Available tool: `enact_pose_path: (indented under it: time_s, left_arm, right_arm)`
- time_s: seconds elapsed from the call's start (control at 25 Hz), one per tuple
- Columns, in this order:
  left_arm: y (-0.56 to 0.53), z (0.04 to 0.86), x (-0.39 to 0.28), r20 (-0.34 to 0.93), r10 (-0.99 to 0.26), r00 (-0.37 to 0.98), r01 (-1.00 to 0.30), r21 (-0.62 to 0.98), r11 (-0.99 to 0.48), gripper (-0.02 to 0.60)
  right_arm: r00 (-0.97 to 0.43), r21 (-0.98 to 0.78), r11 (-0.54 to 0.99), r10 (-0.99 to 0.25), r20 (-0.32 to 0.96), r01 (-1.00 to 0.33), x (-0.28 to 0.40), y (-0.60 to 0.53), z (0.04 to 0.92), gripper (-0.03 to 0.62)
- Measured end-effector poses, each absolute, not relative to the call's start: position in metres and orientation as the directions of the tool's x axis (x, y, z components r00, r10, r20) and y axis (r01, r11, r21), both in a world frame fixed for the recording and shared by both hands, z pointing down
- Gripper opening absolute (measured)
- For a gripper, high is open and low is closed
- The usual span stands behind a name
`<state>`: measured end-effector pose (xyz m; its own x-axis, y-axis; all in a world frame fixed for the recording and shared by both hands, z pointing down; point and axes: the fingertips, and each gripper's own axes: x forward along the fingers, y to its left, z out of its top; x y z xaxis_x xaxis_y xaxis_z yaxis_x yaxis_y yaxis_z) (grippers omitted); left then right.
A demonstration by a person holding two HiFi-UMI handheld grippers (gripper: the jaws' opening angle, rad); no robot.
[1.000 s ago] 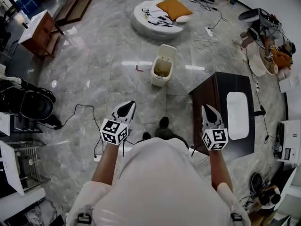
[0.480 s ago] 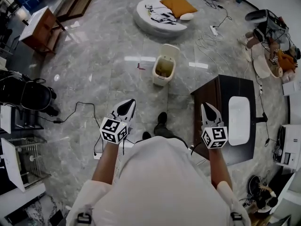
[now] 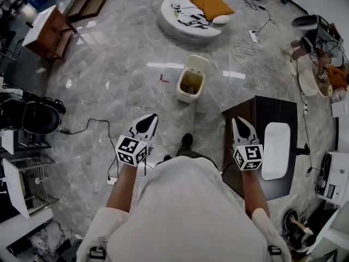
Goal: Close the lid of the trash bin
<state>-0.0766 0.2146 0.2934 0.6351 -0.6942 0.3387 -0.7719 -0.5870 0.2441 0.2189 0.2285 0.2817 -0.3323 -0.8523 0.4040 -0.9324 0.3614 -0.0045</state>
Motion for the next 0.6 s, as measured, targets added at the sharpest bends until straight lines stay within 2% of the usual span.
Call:
enact_pose_path:
  time_s: [0.6]
  left_arm:
    - [0.154, 0.3, -0.032, 0.367, -0.715, 0.595, -0.803, 0.221, -0.554, 0.018]
  right_arm:
    - [-0.428, -0.033, 0.459, -0.797, 0.427, -0.888, 0.247, 0.142, 0.305, 0.036]
